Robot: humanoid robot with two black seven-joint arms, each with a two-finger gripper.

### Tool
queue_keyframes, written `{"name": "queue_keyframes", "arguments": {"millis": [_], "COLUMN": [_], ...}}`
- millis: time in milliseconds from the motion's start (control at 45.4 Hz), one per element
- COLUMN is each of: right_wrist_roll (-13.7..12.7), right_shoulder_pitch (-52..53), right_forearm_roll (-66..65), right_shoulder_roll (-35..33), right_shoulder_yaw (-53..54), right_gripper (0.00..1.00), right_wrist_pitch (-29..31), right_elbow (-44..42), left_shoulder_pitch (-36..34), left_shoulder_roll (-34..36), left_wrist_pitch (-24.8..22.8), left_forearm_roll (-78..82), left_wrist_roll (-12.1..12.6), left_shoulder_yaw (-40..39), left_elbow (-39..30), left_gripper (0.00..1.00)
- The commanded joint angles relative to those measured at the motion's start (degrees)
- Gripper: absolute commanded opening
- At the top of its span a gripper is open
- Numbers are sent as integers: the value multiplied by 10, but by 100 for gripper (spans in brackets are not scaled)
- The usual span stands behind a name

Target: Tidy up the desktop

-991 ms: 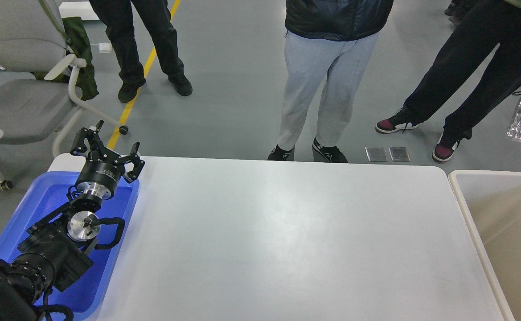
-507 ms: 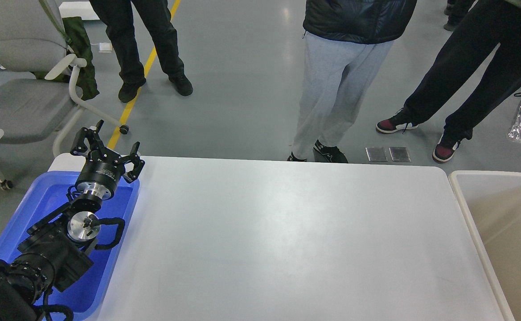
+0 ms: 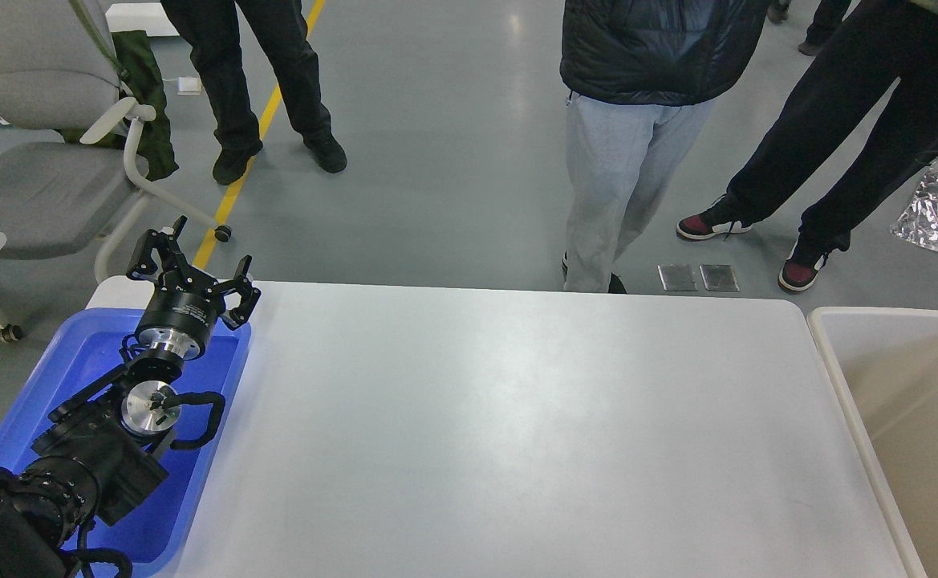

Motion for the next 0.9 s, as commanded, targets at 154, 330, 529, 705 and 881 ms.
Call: {"name": "queue_keyframes", "arguments": {"millis": [154,330,529,705,881], "right_wrist_roll": [1,3,-3,-3,1], "right_shoulder_pitch": [59,108,124,165,185], "right_forearm_roll": [2,12,121,143,155], "right_shoulder_roll": [-10,-28,-59,-11,64], "right_shoulder_yaw": [8,43,183,215,241], "right_gripper": [100,100,100,100,100], "right_wrist_pitch": [6,9,53,51,62], "right_elbow": [13,65,212,243,244], "left_shoulder_pitch": [0,0,0,0,0], "left_shoulder_roll": [0,0,0,0,0], "left_wrist_pitch": [-1,-1,-1,-1,-1], "left_forearm_roll": [0,0,0,0,0], "left_wrist_roll": [0,0,0,1,0], "left_shoulder_yaw": [0,1,1,1,1], "left_elbow": [0,0,-1,0,0], "left_gripper": [100,100,100,100,100]}}
